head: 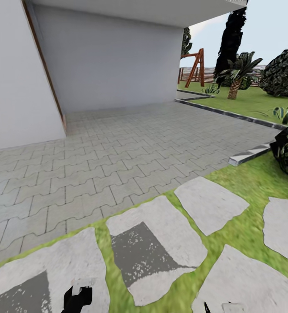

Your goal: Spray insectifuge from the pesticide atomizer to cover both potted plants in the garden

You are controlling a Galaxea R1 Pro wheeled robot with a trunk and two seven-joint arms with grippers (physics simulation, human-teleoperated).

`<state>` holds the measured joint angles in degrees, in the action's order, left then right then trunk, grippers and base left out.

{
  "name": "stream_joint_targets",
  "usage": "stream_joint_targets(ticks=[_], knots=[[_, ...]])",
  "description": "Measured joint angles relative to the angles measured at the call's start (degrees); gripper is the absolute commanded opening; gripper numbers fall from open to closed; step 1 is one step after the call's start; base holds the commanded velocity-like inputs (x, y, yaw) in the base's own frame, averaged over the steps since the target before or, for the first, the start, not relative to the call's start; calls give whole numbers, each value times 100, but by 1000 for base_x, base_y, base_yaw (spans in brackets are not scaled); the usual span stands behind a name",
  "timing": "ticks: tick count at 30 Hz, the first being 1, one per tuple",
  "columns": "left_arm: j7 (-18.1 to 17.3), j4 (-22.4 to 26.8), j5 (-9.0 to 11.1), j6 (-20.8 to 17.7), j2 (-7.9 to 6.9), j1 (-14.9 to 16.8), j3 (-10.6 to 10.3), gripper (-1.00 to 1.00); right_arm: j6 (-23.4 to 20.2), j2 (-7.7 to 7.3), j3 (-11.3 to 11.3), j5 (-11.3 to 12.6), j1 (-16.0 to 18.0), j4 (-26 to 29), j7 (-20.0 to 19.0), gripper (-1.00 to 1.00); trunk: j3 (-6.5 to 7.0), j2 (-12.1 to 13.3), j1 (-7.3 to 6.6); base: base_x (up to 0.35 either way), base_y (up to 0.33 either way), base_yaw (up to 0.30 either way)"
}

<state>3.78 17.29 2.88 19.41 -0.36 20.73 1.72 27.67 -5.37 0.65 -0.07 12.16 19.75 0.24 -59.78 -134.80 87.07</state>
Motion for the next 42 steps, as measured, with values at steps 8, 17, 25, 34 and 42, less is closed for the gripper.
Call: stream_joint_targets(ticks=[8,17,25,34,42], knots=[[0,-3,0,0,2,0,-3,-100,-3,0,0,0,-3,0,0,100,16,0,0,0,0,-262],[9,-5,0,0,2,-2,-3,-100,0,0,2,4,-2,0,0,100,34,0,0,0,0,-262],[9,-5,5,0,2,0,-3,-100,-6,0,15,6,-1,17,7,100,40,0,0,0,0,-284],[9,-5,8,0,2,-1,-3,-100,-8,0,198,8,-3,27,8,100,40,0,0,0,0,-300],[9,-7,8,0,2,-1,-3,-100,-8,0,210,5,-4,19,8,100,40,0,0,0,0,-300]])
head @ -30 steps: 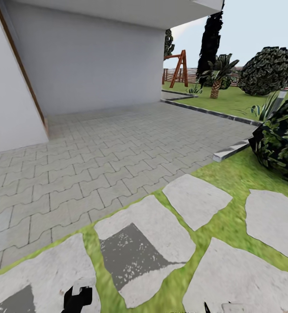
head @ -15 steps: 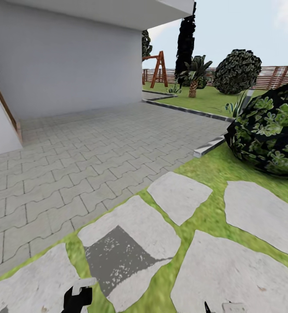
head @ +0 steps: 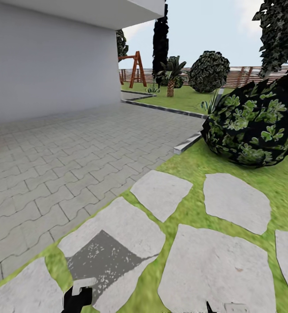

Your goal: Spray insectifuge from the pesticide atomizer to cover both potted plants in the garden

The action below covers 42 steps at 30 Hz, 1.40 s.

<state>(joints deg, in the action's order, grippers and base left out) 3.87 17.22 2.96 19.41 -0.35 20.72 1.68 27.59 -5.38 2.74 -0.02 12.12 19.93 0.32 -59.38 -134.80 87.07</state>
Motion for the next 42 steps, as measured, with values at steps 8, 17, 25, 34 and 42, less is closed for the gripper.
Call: stream_joint_targets(ticks=[8,17,25,34,42], knots=[[-4,-6,0,0,0,1,0,-100,0,0,6,2,4,0,-3,100,0,0,0,0,0,-300],[-9,-7,0,0,19,-3,-9,-100,6,-9,-10,3,0,0,-35,100,0,0,0,0,0,-300],[-8,-6,0,0,32,0,-11,-100,4,-13,-16,3,4,-1,-43,100,0,0,0,0,0,-300],[-6,-7,0,0,38,-1,-15,-100,0,0,-20,3,3,-9,-39,100,0,0,0,0,0,-300],[-4,-7,0,0,42,1,-17,-100,0,8,-19,3,3,-17,-29,100,0,0,0,0,0,-300]])
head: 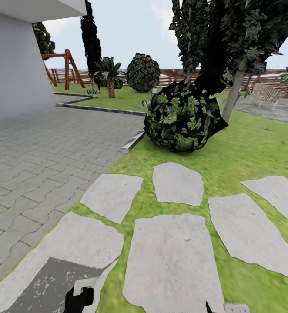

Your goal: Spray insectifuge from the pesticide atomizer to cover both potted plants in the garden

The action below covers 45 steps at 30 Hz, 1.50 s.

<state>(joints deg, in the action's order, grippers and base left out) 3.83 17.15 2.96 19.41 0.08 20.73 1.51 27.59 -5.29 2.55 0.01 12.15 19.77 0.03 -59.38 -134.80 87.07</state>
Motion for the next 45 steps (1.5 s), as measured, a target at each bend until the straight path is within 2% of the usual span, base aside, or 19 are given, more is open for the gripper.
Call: stream_joint_targets(ticks=[45], knots=[[0,-79,0,9,0,-3,0,-100,0,0,0,0,0,-2,5,100,0,0,0,0,0,-300]])
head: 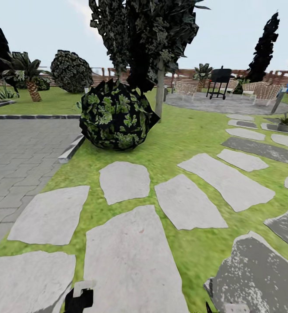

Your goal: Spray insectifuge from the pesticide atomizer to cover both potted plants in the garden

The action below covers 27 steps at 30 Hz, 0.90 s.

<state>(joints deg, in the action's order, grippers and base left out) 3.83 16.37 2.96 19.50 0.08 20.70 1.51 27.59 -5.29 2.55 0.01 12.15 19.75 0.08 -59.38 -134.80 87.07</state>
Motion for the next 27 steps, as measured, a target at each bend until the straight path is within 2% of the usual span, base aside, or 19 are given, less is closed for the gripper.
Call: stream_joint_targets(ticks=[18,27], knots=[[3,0,8,0,8,3,-6,-100,0,0,0,0,-1,0,0,100,0,0,0,5,0,-300],[3,0,8,-2,8,3,-7,-100,0,0,0,0,-1,0,0,100,0,0,-4,263,0,-300]])
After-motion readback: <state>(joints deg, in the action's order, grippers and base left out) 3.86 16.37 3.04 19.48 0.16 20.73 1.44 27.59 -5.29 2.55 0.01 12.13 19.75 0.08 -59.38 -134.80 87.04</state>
